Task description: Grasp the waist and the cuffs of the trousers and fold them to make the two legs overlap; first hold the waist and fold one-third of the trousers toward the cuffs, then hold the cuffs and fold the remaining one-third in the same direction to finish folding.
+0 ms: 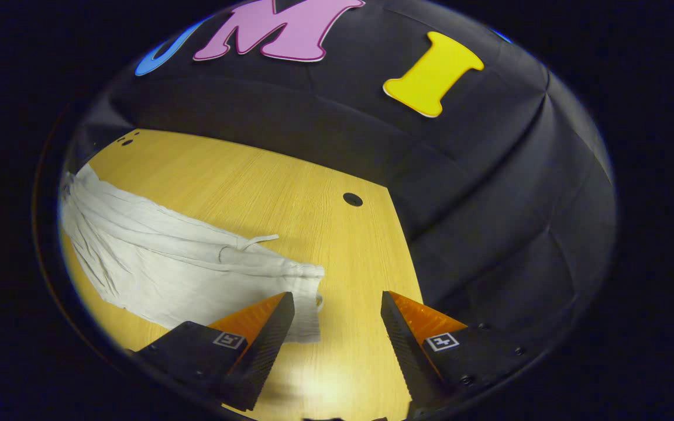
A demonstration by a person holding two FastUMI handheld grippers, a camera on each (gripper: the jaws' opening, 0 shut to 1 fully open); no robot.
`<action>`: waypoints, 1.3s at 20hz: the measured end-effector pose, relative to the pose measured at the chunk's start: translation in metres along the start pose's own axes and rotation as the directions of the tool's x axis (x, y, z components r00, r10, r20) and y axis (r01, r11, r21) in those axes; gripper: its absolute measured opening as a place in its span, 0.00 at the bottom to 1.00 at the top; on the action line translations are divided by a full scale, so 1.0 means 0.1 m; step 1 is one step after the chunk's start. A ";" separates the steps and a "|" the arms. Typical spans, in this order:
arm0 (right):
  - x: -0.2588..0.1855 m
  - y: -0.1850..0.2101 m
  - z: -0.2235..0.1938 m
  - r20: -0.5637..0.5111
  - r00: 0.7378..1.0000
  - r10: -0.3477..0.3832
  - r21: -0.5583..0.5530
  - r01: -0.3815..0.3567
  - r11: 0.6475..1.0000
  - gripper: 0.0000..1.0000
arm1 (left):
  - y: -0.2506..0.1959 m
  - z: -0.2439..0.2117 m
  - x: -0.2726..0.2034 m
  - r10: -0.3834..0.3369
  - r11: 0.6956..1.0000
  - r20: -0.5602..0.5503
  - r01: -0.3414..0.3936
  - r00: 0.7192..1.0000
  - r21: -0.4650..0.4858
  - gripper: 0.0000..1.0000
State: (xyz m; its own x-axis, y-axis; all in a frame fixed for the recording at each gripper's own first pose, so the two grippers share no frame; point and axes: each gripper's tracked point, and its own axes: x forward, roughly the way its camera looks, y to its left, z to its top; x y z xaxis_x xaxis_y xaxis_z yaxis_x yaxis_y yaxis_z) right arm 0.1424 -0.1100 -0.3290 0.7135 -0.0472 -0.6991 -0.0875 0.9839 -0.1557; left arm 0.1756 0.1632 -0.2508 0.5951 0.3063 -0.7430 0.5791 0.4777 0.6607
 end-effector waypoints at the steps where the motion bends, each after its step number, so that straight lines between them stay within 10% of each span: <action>1: -0.04 0.04 -0.08 -0.009 1.000 0.007 0.052 -0.007 0.999 0.95 | 0.02 -0.07 -0.08 0.005 1.000 0.002 -0.005 1.000 -0.026 0.97; 5: -0.12 0.32 -0.33 -0.032 0.997 0.064 0.297 -0.052 0.953 0.95 | -0.10 -0.26 -0.35 0.018 0.971 0.043 -0.007 0.999 -0.241 0.96; 9: -0.08 0.51 -0.42 -0.020 0.993 0.112 0.475 -0.089 0.876 0.95 | -0.43 -0.23 -0.54 0.000 0.871 0.129 0.063 0.992 -0.486 0.96; 18: 0.12 0.63 -0.64 -0.073 0.986 0.147 0.761 -0.040 0.647 0.96 | -0.81 -0.03 -0.51 -0.040 0.460 0.282 0.268 0.958 -0.846 0.97; 26: 0.47 0.71 -0.69 -0.133 0.984 0.119 0.786 0.032 0.618 0.96 | -1.11 0.11 -0.59 -0.069 0.141 0.336 0.343 0.939 -0.929 0.98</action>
State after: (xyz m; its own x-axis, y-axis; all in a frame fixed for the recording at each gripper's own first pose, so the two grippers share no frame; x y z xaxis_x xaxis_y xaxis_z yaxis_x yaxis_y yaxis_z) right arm 0.1216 -0.0544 -0.4205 0.5990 0.0479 -0.7994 0.5146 0.7417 0.4301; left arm 0.0825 0.0833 -0.2790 0.7062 -0.0222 -0.7076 -0.2316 0.9373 -0.2606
